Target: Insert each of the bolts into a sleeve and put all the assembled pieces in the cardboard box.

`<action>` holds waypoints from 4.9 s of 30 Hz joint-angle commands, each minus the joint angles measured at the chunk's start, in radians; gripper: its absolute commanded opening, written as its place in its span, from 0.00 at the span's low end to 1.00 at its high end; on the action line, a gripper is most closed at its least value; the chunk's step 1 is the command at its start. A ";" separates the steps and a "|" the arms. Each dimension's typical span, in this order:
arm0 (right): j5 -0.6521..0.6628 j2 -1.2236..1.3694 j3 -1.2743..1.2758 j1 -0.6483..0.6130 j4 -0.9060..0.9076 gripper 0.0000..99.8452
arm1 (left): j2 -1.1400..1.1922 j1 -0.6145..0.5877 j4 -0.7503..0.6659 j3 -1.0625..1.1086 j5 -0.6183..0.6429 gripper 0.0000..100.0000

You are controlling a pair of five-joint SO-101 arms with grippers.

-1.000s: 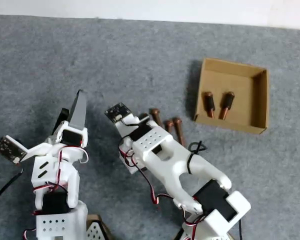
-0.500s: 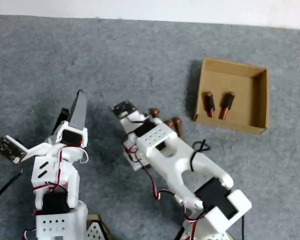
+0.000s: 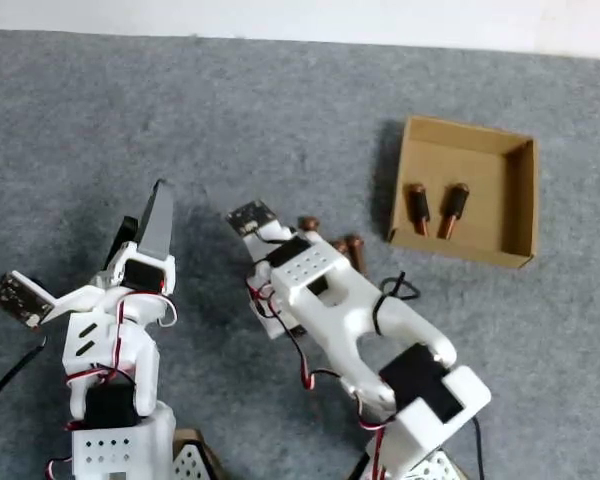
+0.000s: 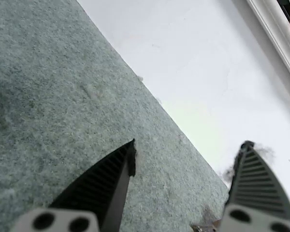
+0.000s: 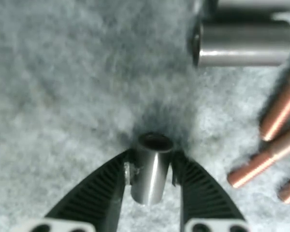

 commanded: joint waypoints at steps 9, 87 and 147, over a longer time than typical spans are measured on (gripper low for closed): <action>0.009 0.133 -0.163 -0.001 0.076 0.10 | -0.015 -0.010 -0.006 0.021 0.006 0.31; 0.198 -2.023 1.300 0.601 -0.651 0.00 | -0.015 -0.004 0.000 0.021 -0.060 0.31; 0.195 -2.023 1.314 0.599 -0.651 0.00 | -0.015 0.163 0.035 0.021 -0.063 0.31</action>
